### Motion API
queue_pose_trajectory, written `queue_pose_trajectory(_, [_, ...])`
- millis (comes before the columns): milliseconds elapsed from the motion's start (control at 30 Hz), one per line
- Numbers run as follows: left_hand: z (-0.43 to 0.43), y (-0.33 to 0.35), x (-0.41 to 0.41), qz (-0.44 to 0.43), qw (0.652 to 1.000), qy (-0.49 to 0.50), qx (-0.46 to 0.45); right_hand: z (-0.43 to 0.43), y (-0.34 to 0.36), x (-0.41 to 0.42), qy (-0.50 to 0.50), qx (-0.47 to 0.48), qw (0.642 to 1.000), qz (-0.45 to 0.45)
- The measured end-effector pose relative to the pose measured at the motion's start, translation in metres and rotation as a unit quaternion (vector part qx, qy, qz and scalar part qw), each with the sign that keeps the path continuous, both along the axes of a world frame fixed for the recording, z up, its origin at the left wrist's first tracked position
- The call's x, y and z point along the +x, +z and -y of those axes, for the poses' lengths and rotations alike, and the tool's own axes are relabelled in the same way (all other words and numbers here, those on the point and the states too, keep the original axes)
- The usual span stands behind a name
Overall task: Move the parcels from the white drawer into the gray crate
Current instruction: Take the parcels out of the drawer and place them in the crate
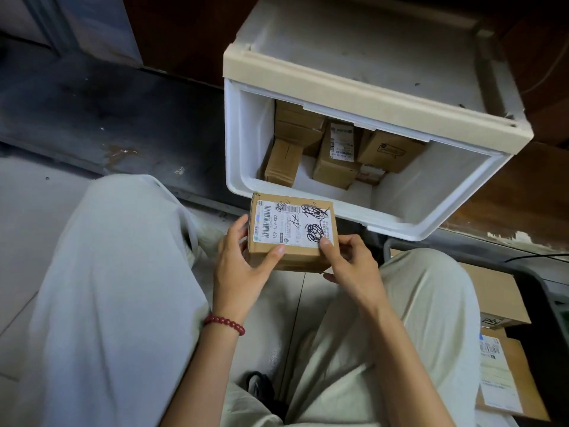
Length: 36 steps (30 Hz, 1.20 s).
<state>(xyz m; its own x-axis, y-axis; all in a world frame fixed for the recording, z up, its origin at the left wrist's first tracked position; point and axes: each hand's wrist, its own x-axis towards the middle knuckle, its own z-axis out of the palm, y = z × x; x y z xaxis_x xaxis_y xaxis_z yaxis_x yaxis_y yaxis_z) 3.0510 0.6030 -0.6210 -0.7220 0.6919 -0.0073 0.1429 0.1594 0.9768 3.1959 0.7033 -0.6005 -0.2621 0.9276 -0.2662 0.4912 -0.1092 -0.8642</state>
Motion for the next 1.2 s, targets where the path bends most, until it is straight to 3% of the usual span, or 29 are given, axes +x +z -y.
queue_pose_trajectory(200, [-0.002, 0.021, 0.004, -0.044, 0.995, -0.021, 0.082, 0.003, 0.018, 0.009, -0.009, 0.049, 0.991, -0.124])
queue_pose_trajectory(367, [-0.021, 0.064, 0.020, -0.058, 0.979, -0.084, 0.177, 0.013, 0.058, 0.046, -0.056, 0.083, 0.957, -0.271])
queue_pose_trajectory(500, [-0.050, 0.099, 0.054, -0.070, 0.959, -0.166, 0.219, 0.016, 0.082, 0.091, -0.111, 0.130, 0.926, -0.337])
queue_pose_trajectory(633, [-0.075, 0.118, 0.101, -0.078, 0.935, -0.255, 0.234, 0.021, 0.100, 0.138, -0.190, 0.173, 0.901, -0.350])
queue_pose_trajectory(767, [-0.096, 0.124, 0.151, -0.097, 0.917, -0.335, 0.193, 0.033, 0.101, 0.189, -0.258, 0.183, 0.899, -0.303])
queue_pose_trajectory(1067, [-0.134, 0.120, 0.241, -0.090, 0.842, -0.521, 0.108, 0.062, 0.076, 0.267, -0.359, 0.157, 0.878, -0.276])
queue_pose_trajectory(1200, [-0.156, 0.112, 0.258, -0.095, 0.823, -0.554, 0.087, 0.064, 0.060, 0.276, -0.401, 0.129, 0.866, -0.268])
